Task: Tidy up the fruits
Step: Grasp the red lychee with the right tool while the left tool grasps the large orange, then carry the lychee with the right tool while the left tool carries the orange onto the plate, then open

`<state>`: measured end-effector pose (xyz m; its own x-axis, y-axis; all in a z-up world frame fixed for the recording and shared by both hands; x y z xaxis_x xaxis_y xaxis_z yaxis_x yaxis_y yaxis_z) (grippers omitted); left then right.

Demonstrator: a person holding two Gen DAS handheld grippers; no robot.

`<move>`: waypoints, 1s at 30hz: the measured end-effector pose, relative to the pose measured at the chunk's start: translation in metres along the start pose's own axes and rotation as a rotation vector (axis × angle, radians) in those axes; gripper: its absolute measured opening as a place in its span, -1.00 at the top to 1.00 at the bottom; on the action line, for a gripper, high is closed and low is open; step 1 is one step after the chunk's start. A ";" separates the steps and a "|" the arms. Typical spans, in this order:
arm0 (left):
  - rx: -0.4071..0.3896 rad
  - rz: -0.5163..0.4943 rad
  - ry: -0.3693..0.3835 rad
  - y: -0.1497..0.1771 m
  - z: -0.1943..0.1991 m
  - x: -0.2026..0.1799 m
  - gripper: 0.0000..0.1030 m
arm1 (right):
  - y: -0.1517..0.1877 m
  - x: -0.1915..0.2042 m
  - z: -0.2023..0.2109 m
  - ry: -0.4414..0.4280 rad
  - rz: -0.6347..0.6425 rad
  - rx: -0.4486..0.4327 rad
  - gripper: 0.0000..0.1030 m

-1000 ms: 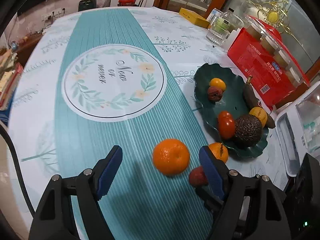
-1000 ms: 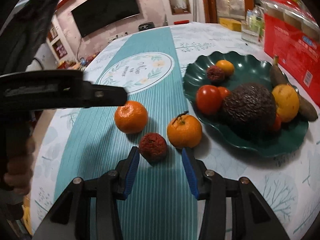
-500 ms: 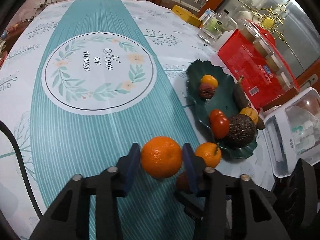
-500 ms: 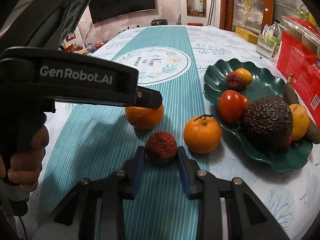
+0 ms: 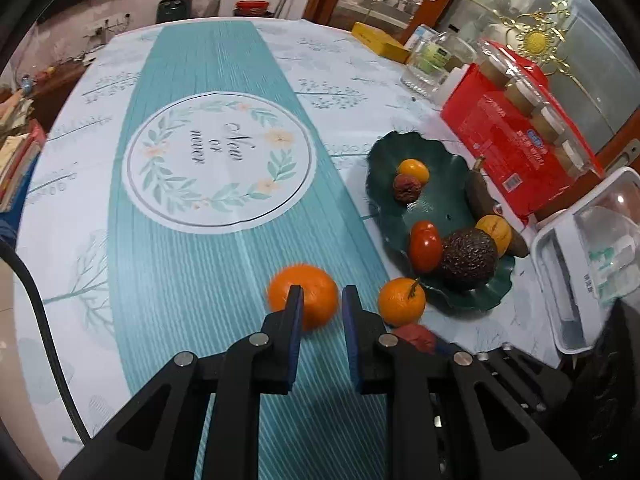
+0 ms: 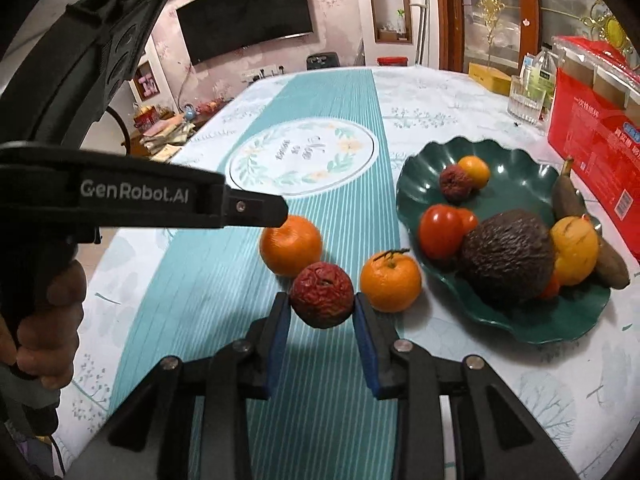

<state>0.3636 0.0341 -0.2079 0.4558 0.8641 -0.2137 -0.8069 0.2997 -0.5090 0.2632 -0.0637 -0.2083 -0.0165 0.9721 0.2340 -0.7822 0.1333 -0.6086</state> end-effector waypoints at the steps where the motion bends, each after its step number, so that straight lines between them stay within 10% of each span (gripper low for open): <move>1: 0.005 0.009 -0.008 0.002 -0.001 0.000 0.59 | 0.000 -0.001 0.003 -0.002 0.001 -0.005 0.38; 7: 0.004 0.064 -0.077 0.005 -0.015 0.011 -0.01 | 0.003 -0.012 0.024 -0.005 0.009 -0.014 0.38; 30: 0.034 0.094 -0.157 0.006 -0.041 -0.006 0.11 | 0.012 -0.072 0.057 0.050 -0.001 -0.029 0.38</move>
<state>0.3711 0.0146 -0.2437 0.3158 0.9406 -0.1248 -0.8567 0.2261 -0.4637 0.2194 -0.1433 -0.1890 0.0162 0.9802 0.1972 -0.7639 0.1394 -0.6301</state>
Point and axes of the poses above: each gripper's, at about its wrist camera, not at the fingertips, and z roughly against the way its jaws point, x to its left, y to its underside, the point moved 3 cm from there along -z, roughly the way its jaws point, and after that the axes turned 12 degrees about -z, right-handed, at the moved point
